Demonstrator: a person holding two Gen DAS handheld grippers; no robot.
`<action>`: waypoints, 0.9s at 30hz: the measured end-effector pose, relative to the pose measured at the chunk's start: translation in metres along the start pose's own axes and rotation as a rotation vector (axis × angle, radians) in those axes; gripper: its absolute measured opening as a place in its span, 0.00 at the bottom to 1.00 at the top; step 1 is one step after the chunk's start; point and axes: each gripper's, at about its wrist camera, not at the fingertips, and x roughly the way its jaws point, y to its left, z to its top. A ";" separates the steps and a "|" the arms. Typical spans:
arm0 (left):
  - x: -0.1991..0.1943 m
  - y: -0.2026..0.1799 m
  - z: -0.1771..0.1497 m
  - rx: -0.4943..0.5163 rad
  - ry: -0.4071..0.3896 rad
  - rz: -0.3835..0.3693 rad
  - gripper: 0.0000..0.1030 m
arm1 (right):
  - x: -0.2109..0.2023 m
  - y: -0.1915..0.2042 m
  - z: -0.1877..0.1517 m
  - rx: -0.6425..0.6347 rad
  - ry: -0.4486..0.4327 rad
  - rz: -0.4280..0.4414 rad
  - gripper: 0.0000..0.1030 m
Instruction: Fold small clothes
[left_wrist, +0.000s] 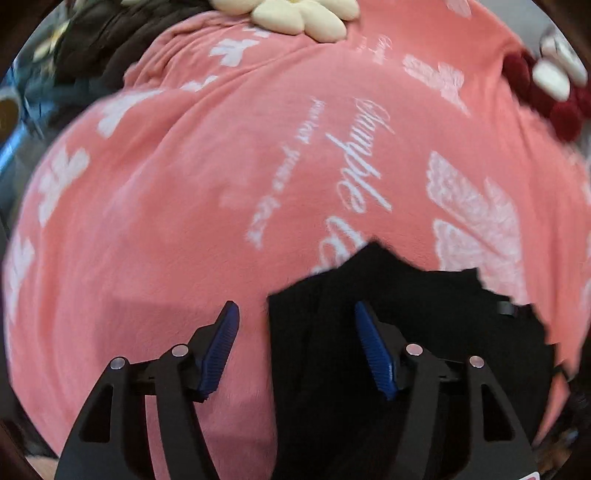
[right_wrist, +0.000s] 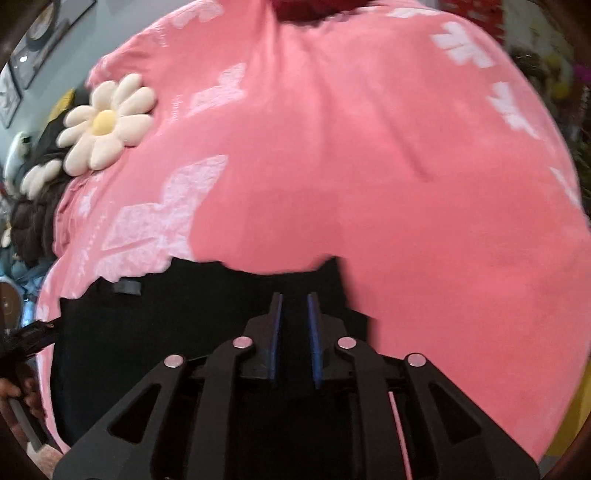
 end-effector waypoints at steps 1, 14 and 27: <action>-0.008 0.007 -0.006 -0.028 0.004 -0.046 0.61 | -0.006 -0.011 -0.005 0.018 0.007 -0.012 0.16; -0.052 0.052 -0.141 -0.030 0.107 -0.102 0.69 | -0.071 -0.017 -0.140 -0.042 0.081 0.114 0.51; -0.093 -0.029 -0.177 0.202 0.103 -0.229 0.70 | -0.043 -0.018 -0.097 -0.621 0.282 0.391 0.50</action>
